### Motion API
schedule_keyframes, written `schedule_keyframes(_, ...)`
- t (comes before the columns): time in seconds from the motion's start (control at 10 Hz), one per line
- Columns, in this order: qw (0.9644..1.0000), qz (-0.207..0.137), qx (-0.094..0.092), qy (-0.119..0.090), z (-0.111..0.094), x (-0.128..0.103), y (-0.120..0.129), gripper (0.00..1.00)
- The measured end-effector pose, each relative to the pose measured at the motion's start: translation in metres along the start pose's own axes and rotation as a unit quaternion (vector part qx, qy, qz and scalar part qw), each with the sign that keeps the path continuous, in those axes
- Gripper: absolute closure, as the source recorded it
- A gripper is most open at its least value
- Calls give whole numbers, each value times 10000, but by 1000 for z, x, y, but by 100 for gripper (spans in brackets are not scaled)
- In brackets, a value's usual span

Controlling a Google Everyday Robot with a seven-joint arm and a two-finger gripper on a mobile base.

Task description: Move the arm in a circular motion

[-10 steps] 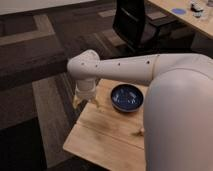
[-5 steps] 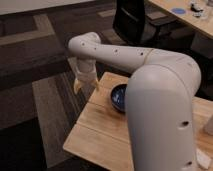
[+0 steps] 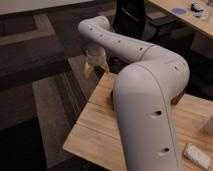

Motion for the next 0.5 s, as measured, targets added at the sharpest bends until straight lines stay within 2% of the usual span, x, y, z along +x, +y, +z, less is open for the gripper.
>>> schedule_keyframes(0.1, 9998, 160, 27, -63, -3, 5, -21, 35)
schedule_keyframes(0.3, 9980, 595, 110, -205, -13, 31, -69, 35)
schedule_keyframes(0.4, 9967, 763, 134, -230, -16, 53, -86, 35)
schedule_keyframes(0.5, 9954, 920, 163, -218, -16, 85, -99, 35)
